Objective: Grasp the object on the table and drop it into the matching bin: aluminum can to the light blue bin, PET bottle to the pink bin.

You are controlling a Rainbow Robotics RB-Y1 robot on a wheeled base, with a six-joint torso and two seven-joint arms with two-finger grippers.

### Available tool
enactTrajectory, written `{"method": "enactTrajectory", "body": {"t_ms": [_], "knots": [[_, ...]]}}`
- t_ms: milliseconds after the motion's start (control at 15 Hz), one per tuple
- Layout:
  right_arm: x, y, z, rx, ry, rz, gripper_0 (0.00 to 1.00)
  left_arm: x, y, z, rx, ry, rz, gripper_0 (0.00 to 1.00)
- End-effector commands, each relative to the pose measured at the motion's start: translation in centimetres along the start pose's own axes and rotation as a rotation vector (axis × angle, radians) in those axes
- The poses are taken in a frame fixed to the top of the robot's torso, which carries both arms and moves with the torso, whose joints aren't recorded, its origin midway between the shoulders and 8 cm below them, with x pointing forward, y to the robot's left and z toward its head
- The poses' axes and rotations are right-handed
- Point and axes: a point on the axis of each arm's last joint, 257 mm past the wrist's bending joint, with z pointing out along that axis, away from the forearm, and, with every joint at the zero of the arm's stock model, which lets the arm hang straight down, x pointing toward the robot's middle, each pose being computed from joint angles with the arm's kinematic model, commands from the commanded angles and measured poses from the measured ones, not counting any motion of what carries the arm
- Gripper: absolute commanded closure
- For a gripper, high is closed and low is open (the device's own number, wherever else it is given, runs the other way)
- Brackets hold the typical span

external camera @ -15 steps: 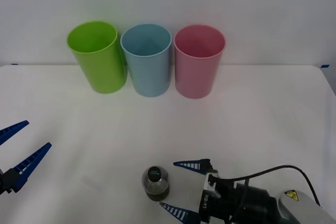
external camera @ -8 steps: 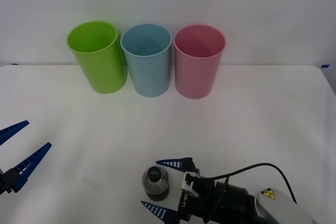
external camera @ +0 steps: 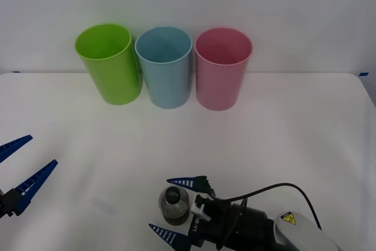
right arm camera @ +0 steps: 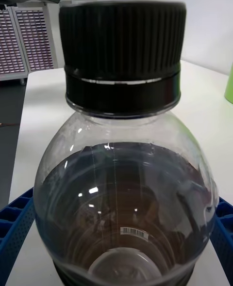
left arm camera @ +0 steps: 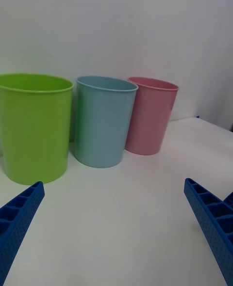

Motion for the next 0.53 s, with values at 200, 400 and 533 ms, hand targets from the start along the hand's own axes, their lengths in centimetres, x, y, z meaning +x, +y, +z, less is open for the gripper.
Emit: {"method": "enactTrajectory", "body": {"t_ms": [200, 400, 533], "knots": [[0.12, -0.04, -0.06, 0.001, 0.003, -0.003, 0.81, 0.00, 0.00, 0.00, 0.000, 0.000, 0.000, 0.00], [0.07, -0.18, 0.01, 0.007, 0.003, -0.002, 1.00, 0.00, 0.00, 0.00, 0.000, 0.000, 0.000, 0.00], [0.12, -0.29, 0.00, 0.011, 0.005, -0.004, 1.00, 0.00, 0.00, 0.00, 0.000, 0.000, 0.000, 0.00]]}}
